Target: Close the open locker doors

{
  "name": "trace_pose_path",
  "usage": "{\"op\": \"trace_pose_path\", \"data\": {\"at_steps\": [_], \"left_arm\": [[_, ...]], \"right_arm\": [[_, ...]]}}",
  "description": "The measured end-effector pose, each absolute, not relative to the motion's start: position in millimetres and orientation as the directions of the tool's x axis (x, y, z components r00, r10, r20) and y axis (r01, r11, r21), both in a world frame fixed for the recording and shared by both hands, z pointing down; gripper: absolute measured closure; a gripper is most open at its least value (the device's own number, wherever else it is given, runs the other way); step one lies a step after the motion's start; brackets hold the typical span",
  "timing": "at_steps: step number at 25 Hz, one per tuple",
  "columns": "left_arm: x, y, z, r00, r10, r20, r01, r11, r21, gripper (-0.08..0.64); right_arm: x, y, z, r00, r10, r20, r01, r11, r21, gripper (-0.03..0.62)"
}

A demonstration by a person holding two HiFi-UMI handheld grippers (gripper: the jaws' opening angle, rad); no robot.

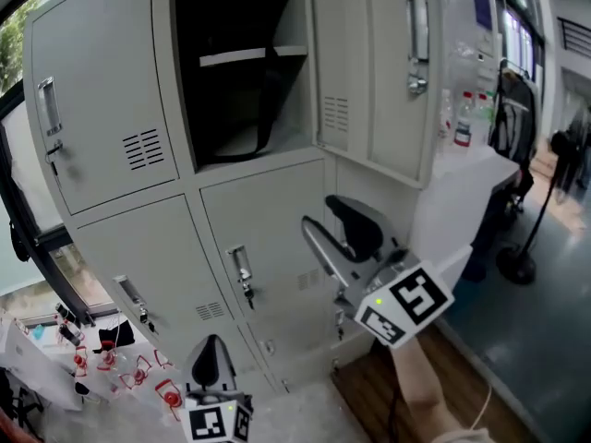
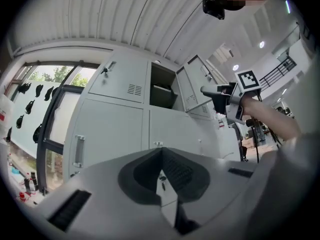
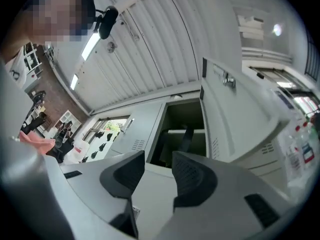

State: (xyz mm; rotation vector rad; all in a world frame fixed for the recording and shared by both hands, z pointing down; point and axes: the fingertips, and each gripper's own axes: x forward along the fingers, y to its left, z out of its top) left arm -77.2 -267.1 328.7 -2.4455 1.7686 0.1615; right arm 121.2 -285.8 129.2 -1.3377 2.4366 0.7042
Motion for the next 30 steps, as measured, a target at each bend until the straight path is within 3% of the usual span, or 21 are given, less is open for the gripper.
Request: {"op": "trace_pose_path", "data": {"at_steps": [5,9,14,24,30], "left_arm": [[-20.9,-270.4,294.2,0.407,-0.895,-0.183,-0.913,-0.399,-0.082,0.555],[36.1,-264.6,263.1,0.478,-0.845,-0.24,-0.879,-0.461,-0.126,0.555],[90.4,-254.6,226.5,0.538,-0.791,-0.29,-0.841,-0.528,-0.12,0.555],[145.4,-232.3,178.7,0.589,-0.723,-0.361,-0.806,-0.56,-0.194,0.555],[143.2,-227.7,176.7,0.595,-0.72,-0.357,-0.803,-0.554,-0.221,0.555]], "right_arm": [[163.0,-234.4,80.7,-0.523,-0.693,-0.495,-0.852,0.41,0.327,0.436],[204.3,-209.3,51.5,-0.463,-0.71,-0.531,-0.879,0.29,0.379,0.436],[268.5,-207.4,14.0,-0.383,-0.74,-0.554,-0.92,0.248,0.305,0.436],[285.7,-237.8,7.1,-0.461,-0.755,-0.466,-0.887,0.389,0.247,0.434],[289.4,-255.7,20.1,-0.504,-0.744,-0.439,-0.859,0.486,0.162,0.468]]}}
